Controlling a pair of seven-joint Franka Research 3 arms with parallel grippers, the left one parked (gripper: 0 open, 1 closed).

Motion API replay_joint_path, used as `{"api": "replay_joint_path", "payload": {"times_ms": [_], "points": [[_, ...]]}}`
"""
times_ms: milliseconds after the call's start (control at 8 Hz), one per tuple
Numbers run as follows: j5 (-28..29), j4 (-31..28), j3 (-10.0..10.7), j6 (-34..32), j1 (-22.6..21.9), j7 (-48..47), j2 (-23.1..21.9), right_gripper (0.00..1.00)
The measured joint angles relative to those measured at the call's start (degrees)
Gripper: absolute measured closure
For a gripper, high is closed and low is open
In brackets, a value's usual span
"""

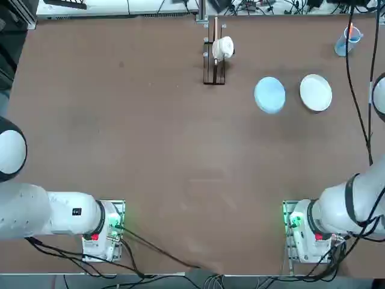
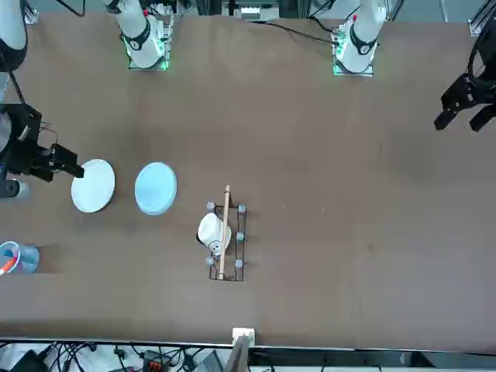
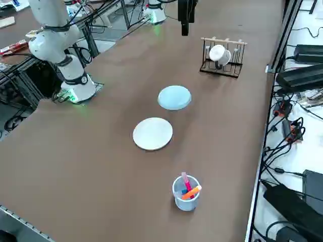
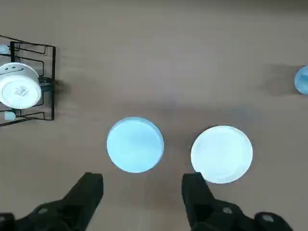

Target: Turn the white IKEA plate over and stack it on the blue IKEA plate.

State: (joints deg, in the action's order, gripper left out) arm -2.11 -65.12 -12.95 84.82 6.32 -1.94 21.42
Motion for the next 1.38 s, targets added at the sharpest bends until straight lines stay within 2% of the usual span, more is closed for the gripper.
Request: {"api": "replay_joint_path", "payload": {"times_ms": [625,1000,1125,1375], "points": [[-2.36,-0.79,0.00,-0.42,-0.20,0.05,0.10,0.00],[-3.12,-7.24,0.29,0.36,0.52,-0.04,0.79,0.00],[-3.28,-10.95,0.50,3.98,1.44,-0.04,0.94,0.00],[-3.52,-25.14,0.65,19.28,5.04,0.18,0.48,0.00]]}}
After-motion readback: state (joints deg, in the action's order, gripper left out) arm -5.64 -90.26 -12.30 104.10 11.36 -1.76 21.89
